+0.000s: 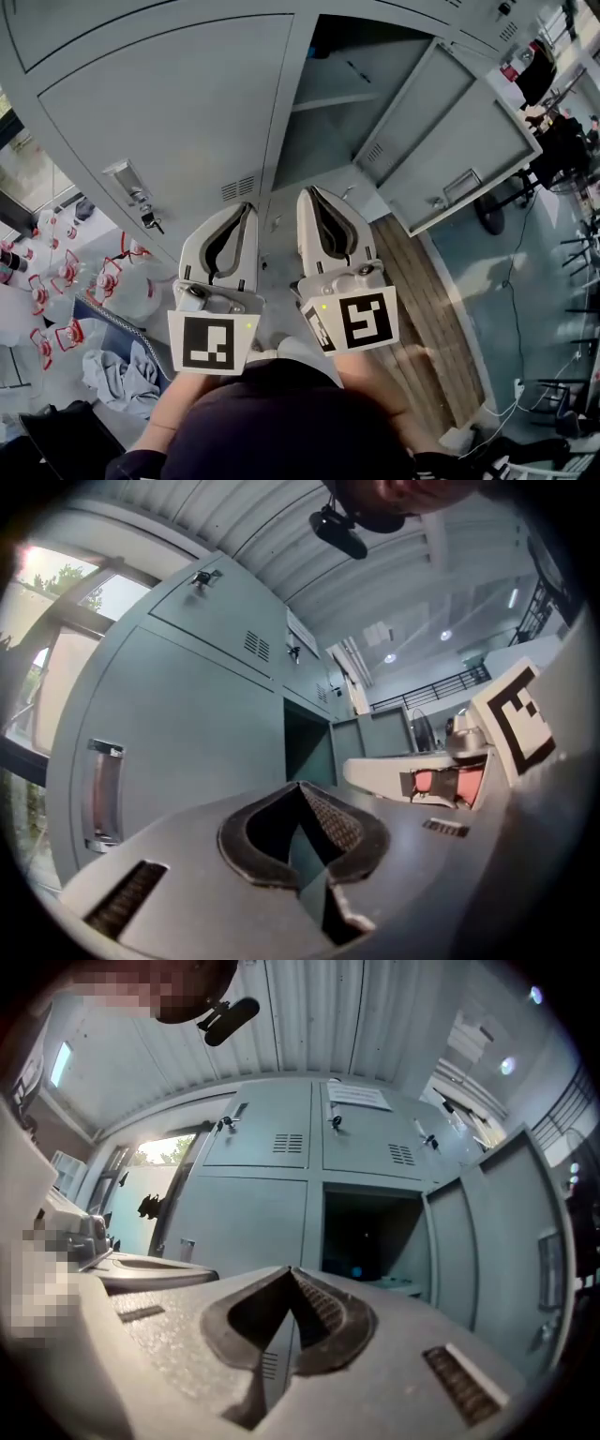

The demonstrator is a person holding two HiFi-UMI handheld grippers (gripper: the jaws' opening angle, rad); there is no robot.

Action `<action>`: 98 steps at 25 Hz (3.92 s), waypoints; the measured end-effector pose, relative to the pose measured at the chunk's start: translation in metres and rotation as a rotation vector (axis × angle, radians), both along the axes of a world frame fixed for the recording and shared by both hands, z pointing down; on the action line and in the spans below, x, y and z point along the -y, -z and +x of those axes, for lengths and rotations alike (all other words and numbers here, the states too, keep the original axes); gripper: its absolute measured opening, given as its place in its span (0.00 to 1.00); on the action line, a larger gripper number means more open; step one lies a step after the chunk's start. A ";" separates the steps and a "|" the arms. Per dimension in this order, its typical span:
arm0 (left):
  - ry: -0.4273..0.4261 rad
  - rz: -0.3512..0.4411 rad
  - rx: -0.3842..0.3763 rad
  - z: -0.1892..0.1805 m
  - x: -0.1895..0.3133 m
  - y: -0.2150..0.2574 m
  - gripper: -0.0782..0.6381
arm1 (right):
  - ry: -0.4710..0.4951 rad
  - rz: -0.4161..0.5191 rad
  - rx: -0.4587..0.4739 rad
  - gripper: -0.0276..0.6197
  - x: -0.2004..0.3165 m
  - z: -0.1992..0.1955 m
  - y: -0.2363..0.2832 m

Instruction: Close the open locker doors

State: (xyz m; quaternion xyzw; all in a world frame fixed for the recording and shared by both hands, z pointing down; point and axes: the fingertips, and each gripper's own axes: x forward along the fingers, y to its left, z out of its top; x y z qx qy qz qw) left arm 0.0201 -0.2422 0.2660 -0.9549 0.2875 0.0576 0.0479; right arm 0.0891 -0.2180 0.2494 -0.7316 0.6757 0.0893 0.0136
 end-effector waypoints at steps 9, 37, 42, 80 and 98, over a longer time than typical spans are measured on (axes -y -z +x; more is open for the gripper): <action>-0.173 -0.004 0.001 0.061 -0.034 0.002 0.11 | -0.163 0.005 0.003 0.04 -0.044 0.052 0.003; -0.135 0.016 0.009 0.211 -0.111 0.008 0.11 | -0.081 0.021 0.006 0.04 -0.116 0.195 0.008; -0.066 0.037 0.016 0.239 -0.128 0.008 0.11 | 0.024 0.034 0.002 0.05 -0.129 0.217 0.008; 0.232 0.027 0.013 0.320 -0.181 0.004 0.11 | 0.659 -0.098 0.028 0.18 -0.161 0.327 -0.023; 0.248 0.033 0.025 0.320 -0.176 0.002 0.11 | 0.848 -0.179 0.057 0.28 -0.143 0.319 -0.050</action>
